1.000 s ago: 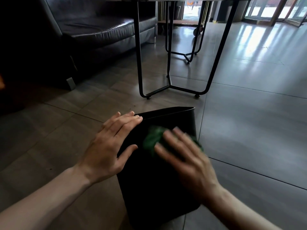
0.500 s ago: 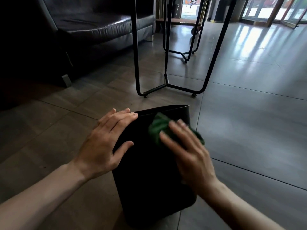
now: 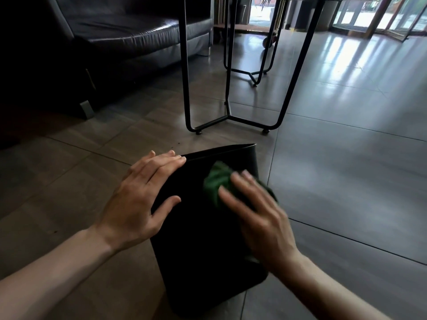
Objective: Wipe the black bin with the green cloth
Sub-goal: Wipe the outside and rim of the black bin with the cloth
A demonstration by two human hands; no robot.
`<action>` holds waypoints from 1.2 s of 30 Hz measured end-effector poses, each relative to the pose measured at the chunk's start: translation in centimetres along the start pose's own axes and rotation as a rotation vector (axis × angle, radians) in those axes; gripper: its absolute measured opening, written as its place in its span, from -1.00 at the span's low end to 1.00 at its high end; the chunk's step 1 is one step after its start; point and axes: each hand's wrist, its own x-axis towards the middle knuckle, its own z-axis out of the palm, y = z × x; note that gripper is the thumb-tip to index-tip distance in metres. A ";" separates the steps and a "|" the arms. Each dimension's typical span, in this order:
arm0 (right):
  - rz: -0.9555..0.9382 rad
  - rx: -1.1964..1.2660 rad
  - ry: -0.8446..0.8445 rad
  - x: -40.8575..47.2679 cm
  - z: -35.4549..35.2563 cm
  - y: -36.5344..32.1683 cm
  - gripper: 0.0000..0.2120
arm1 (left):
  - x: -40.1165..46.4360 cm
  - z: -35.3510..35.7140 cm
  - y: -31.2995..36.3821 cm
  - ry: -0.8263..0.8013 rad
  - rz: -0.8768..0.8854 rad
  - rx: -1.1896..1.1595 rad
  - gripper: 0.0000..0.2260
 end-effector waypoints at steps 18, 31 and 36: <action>0.173 -0.059 0.073 1.3 -0.7 0.4 -0.49 | -0.2 -0.1 0.7 0.002 -0.004 0.031 -0.41; 0.020 -0.075 0.044 1.1 -1.0 0.3 -0.57 | -0.6 -0.1 1.2 0.006 -0.012 0.037 -0.41; -0.034 -0.099 0.038 1.0 -0.4 -0.8 -0.55 | -0.7 -0.1 1.4 0.019 -0.001 0.037 -0.41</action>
